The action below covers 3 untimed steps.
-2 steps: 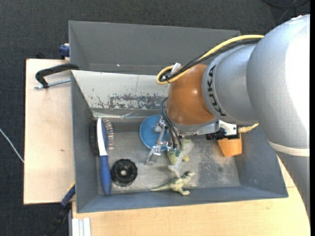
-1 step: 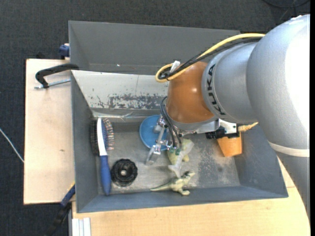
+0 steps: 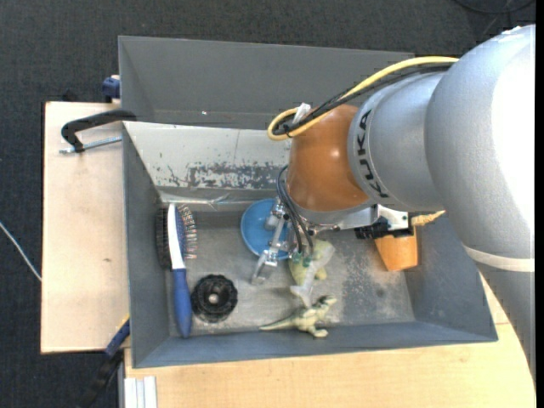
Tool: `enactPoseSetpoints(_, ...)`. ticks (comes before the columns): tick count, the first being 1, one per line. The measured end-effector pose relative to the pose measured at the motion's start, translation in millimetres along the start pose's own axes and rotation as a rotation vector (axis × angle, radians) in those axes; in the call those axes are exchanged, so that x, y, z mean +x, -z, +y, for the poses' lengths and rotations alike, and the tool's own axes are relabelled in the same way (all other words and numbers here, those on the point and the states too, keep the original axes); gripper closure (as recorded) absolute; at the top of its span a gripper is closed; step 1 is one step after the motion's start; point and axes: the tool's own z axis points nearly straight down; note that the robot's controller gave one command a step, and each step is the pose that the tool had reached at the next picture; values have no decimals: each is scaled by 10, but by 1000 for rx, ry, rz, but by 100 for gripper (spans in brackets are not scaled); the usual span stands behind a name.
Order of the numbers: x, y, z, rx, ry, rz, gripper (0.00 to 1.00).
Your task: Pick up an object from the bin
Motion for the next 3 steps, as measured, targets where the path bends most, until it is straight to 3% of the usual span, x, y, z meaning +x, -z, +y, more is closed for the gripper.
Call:
enactPoseSetpoints(1, -42, -51, -32, -9, -150, -5, 0)
enactPoseSetpoints(2, -49, -30, -33, -8, -150, -5, 100)
enactPoseSetpoints(3, -76, 993, -10, -3, -148, -6, 100)
